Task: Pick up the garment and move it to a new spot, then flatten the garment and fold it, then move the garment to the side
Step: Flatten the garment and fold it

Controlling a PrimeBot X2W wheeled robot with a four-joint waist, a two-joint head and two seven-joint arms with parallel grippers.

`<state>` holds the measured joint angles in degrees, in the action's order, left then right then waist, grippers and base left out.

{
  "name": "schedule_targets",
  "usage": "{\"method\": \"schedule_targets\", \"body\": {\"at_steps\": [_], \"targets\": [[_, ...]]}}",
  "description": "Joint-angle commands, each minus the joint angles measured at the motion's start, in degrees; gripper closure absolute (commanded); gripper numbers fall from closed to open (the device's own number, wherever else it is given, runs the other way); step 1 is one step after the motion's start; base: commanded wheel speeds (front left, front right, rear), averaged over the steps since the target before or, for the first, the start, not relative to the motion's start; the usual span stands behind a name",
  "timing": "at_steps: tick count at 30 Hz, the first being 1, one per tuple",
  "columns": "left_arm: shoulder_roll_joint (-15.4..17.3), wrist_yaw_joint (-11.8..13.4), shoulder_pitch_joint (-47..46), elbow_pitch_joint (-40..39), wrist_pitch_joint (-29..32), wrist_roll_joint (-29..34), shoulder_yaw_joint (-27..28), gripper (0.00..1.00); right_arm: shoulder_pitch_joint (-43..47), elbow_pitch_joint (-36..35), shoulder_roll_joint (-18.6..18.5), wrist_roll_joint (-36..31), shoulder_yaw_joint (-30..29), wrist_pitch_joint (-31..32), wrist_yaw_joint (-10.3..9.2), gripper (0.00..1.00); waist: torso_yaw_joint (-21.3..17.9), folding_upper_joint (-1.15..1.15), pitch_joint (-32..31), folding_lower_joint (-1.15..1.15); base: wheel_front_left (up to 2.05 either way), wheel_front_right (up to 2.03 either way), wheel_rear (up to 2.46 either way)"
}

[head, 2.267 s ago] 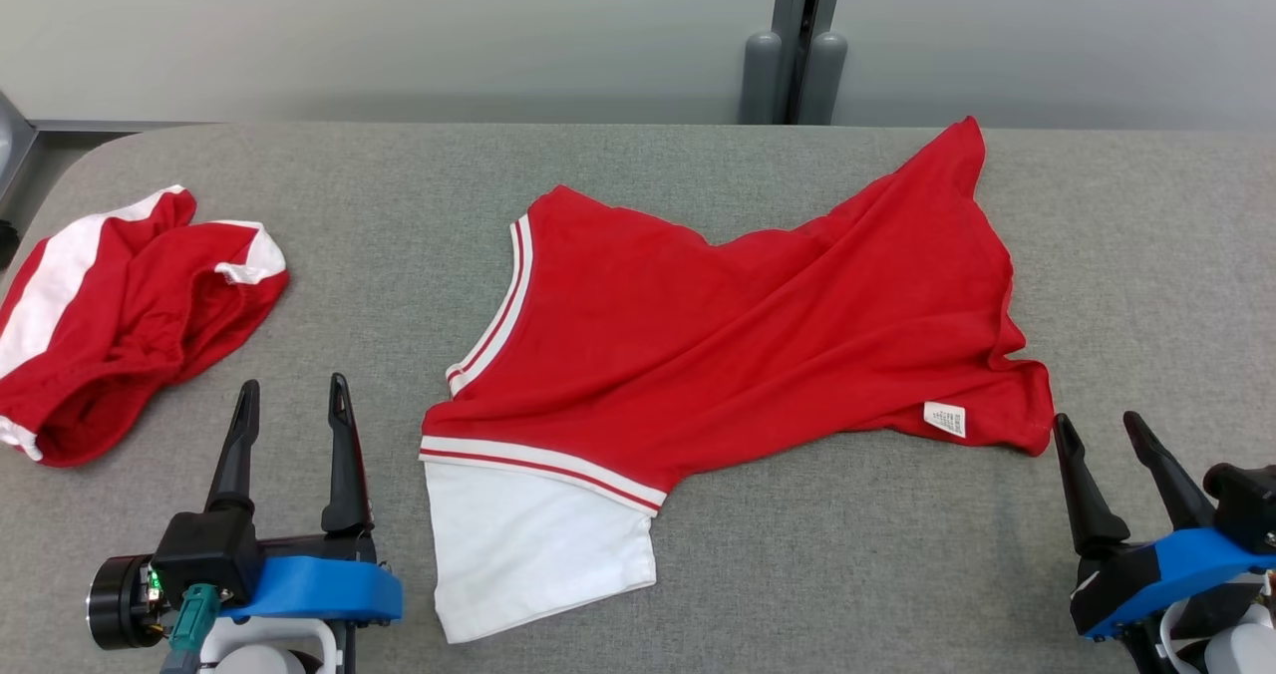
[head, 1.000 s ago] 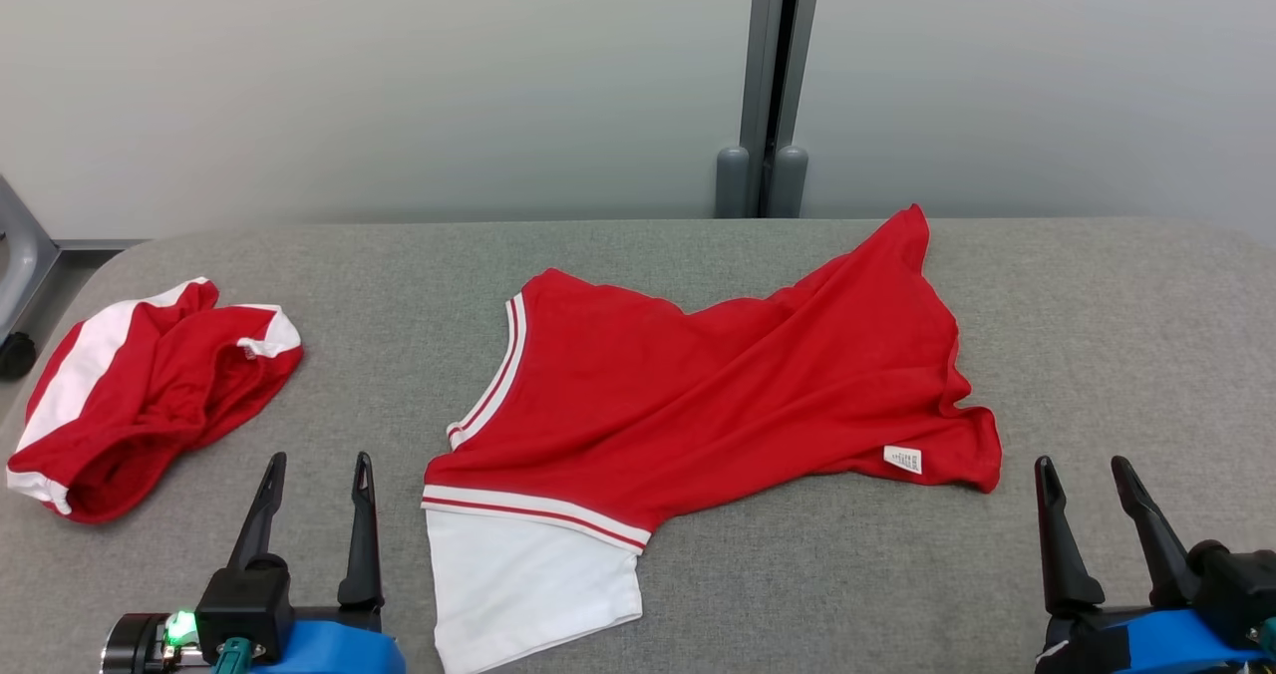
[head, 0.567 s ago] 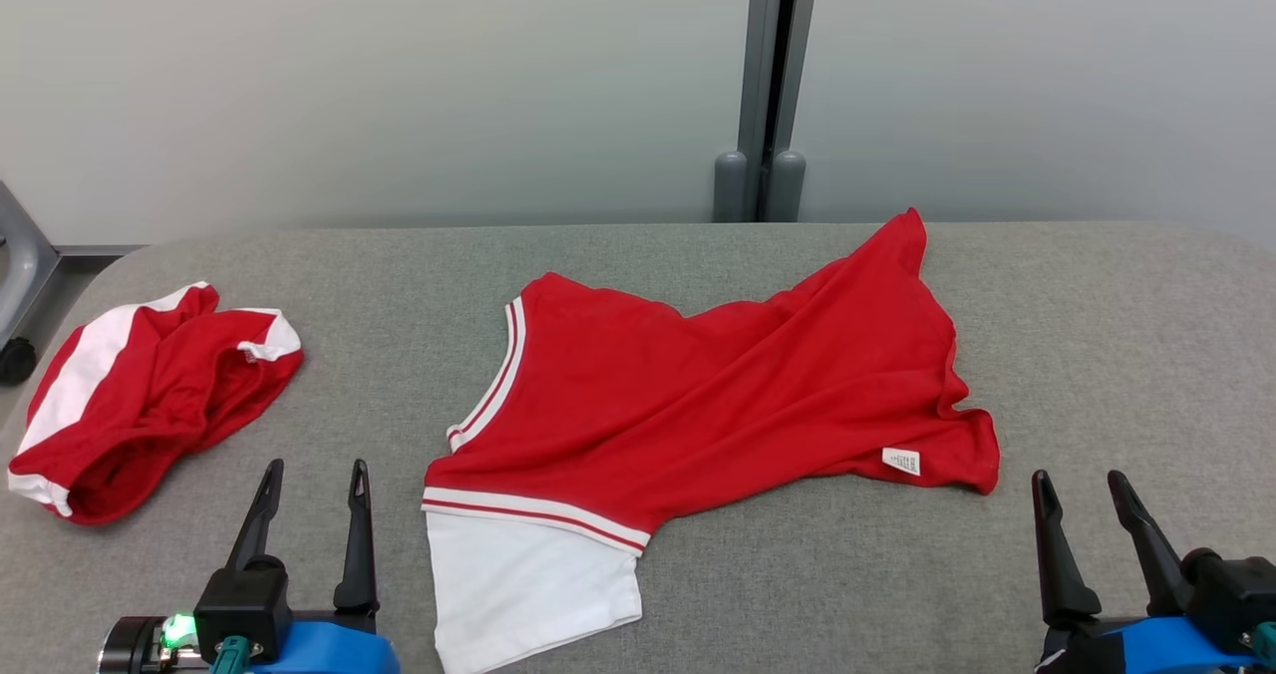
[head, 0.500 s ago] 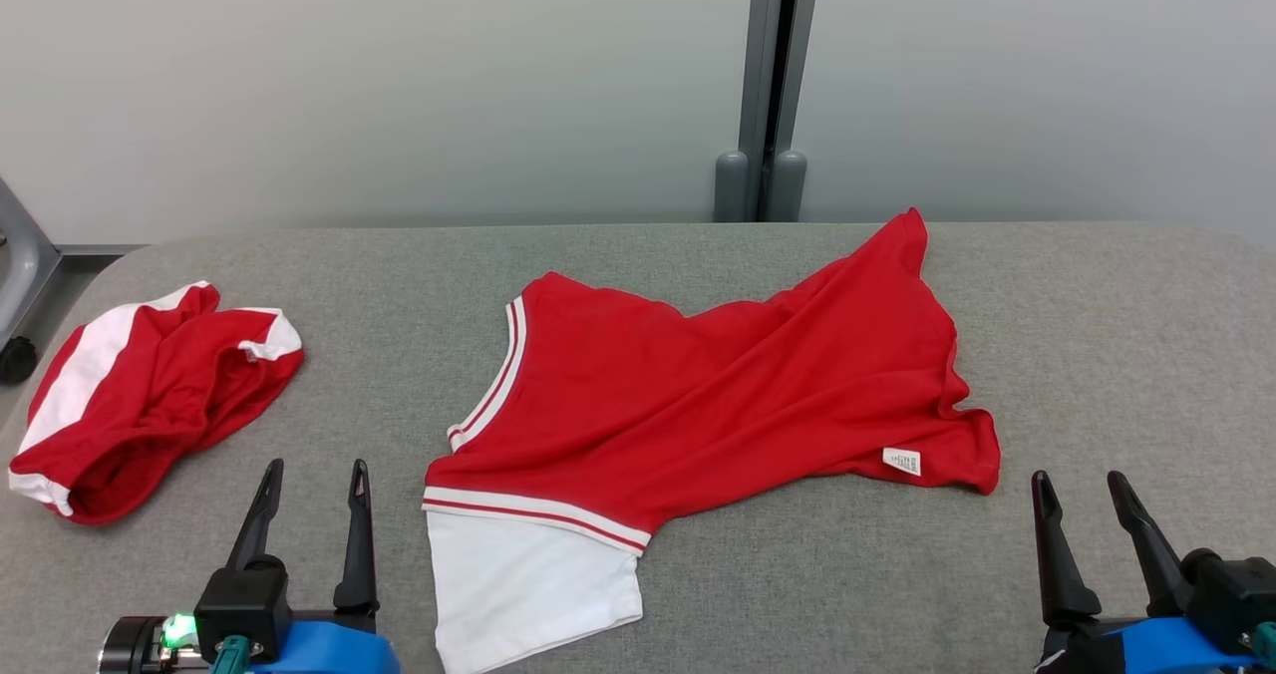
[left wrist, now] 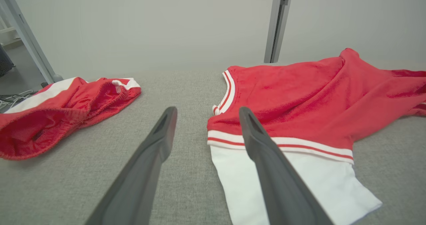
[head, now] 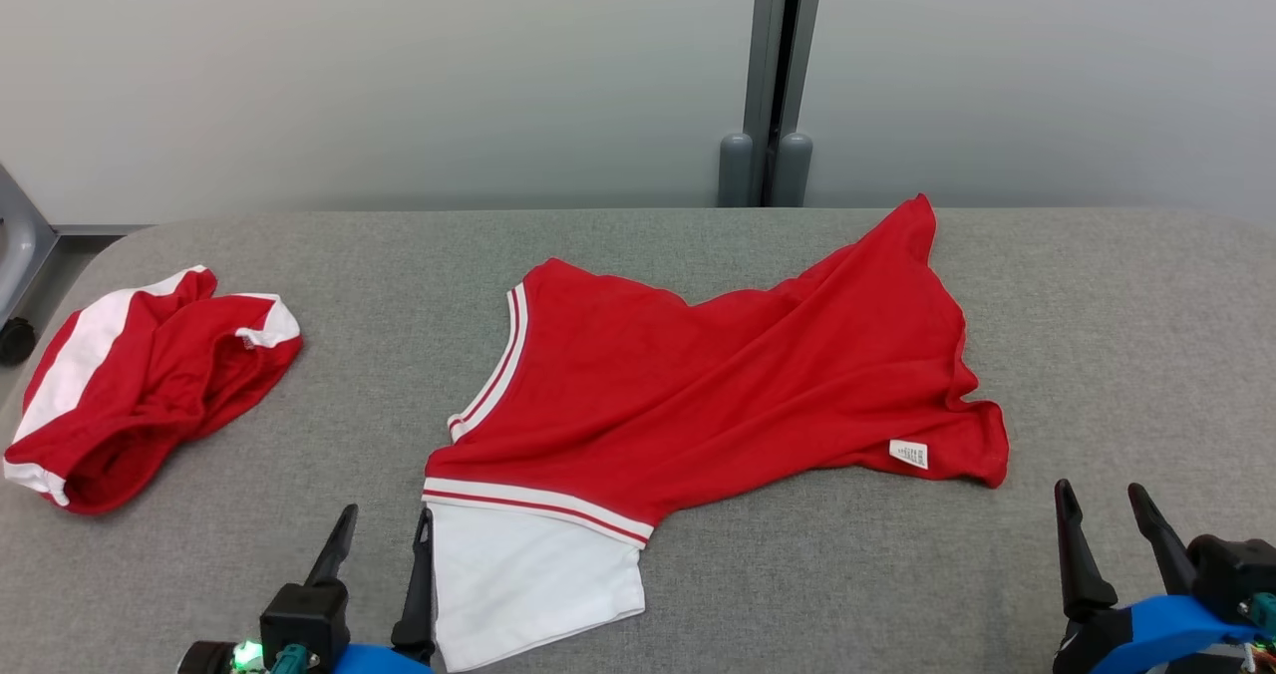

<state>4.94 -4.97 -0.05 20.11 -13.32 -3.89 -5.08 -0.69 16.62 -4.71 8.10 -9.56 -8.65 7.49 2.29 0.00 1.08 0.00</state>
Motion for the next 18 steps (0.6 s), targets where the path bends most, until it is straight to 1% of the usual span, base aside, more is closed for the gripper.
{"method": "schedule_targets", "body": {"at_steps": [1,9,13,18], "targets": [[0.00,-0.27,-0.46,1.33,0.19,-0.11,-0.59,0.00,-1.78,2.10,-0.94,-0.28,0.05,-0.54,0.01,0.00,0.16,0.00,0.29,0.00,0.00,0.00,0.00],[-0.05,-1.69,-0.70,8.32,2.61,-1.09,-4.82,0.00,-7.59,12.62,-2.50,0.48,1.45,-3.12,0.01,0.00,1.17,0.00,1.24,0.00,0.00,0.00,0.00],[-0.23,-2.05,-0.56,10.36,4.55,-1.87,-6.38,0.00,-9.37,15.81,-3.02,0.94,2.09,-4.29,0.01,0.00,1.55,0.00,1.53,0.00,0.00,0.00,0.00],[-0.43,-2.35,-0.61,11.76,7.63,-4.32,-8.12,0.00,-11.13,18.68,-3.49,1.51,2.83,-5.31,0.01,0.00,1.63,0.00,2.00,0.00,0.00,0.00,0.00]]}}
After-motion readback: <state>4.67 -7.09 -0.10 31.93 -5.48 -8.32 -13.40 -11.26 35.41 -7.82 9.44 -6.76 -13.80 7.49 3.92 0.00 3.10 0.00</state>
